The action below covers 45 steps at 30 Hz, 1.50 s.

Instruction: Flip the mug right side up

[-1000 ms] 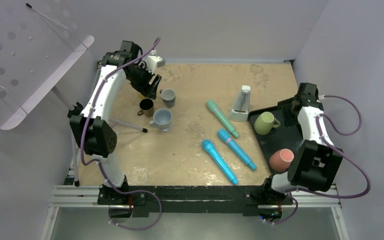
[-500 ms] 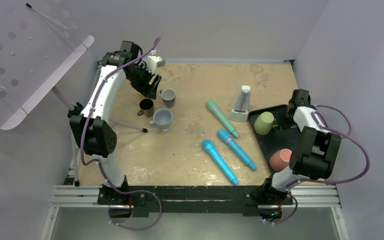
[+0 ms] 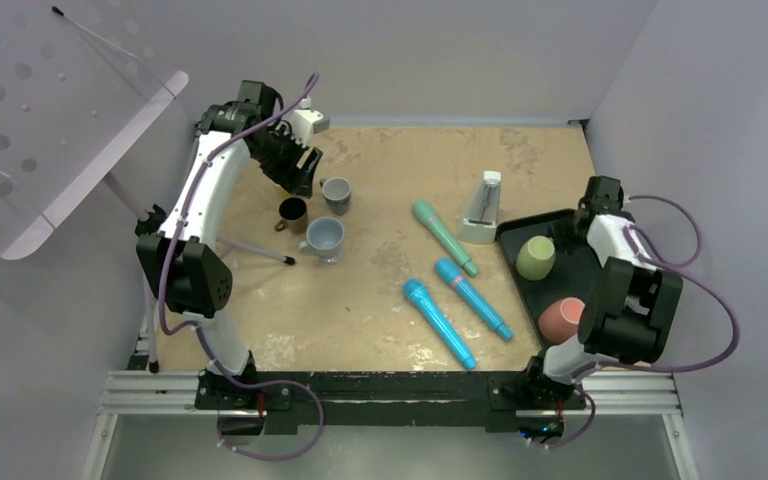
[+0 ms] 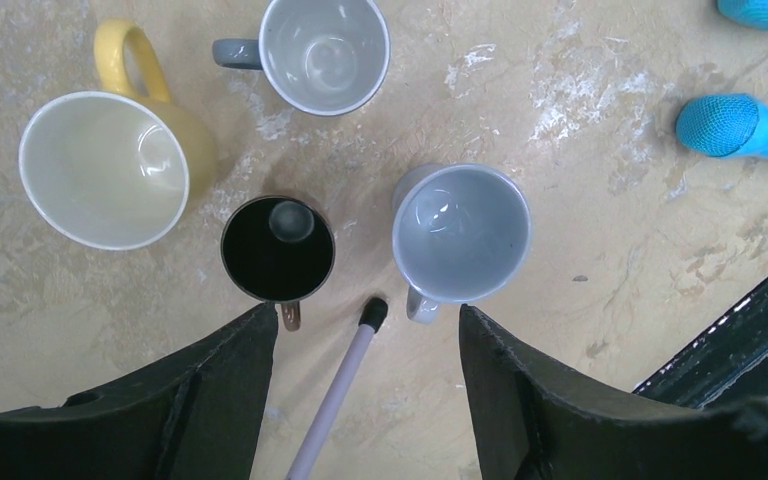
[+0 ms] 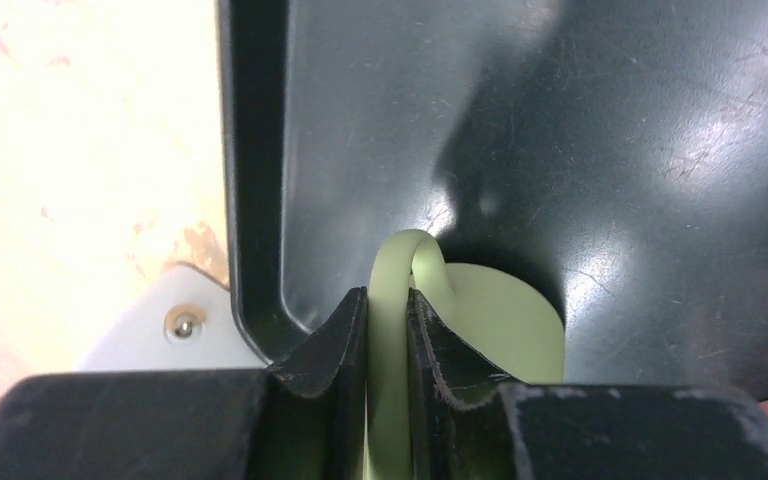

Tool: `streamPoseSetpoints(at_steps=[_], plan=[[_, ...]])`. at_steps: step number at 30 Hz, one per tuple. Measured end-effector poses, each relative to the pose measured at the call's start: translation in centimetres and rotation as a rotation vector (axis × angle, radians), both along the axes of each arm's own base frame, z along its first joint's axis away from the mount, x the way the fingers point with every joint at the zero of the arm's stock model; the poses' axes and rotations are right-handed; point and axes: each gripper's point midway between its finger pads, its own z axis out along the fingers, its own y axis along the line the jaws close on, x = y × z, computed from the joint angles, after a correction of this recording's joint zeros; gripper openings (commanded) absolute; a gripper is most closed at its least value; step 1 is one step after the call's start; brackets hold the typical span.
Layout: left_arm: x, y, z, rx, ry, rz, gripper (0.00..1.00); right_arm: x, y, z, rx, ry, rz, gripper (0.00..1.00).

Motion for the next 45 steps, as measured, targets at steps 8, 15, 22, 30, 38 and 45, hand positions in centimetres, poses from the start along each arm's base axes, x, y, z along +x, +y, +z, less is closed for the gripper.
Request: streamPoseSetpoints(at_steps=[8,15,22,30,38,45], plan=[[-0.4,-0.9,1.0,-0.056,0.012,-0.001,0.70,0.1,0.3,7.3,-0.166,-0.198,0.231,0.00],[-1.0,-2.7,2.7,-0.156,0.026,-0.017,0.71,-1.1,1.6,11.6,-0.264,-0.341,0.377,0.00],[-2.2,-5.3,4.1,-0.267,0.058,-0.067,0.70,-1.7,4.0,14.2,-0.292,-0.460,0.530,0.00],[-4.4,-9.4,6.3,-0.408,0.112,-0.157,0.69,-2.9,7.8,17.6,-0.313,-0.668,0.708,0.00],[-6.7,-12.8,9.9,-0.580,0.166,-0.253,0.75,-4.7,15.1,20.7,-0.248,-0.855,0.996,0.00],[-8.5,-16.8,13.6,-0.746,0.167,-0.399,0.82,-7.5,21.8,24.1,-0.150,-1.050,1.235,0.00]])
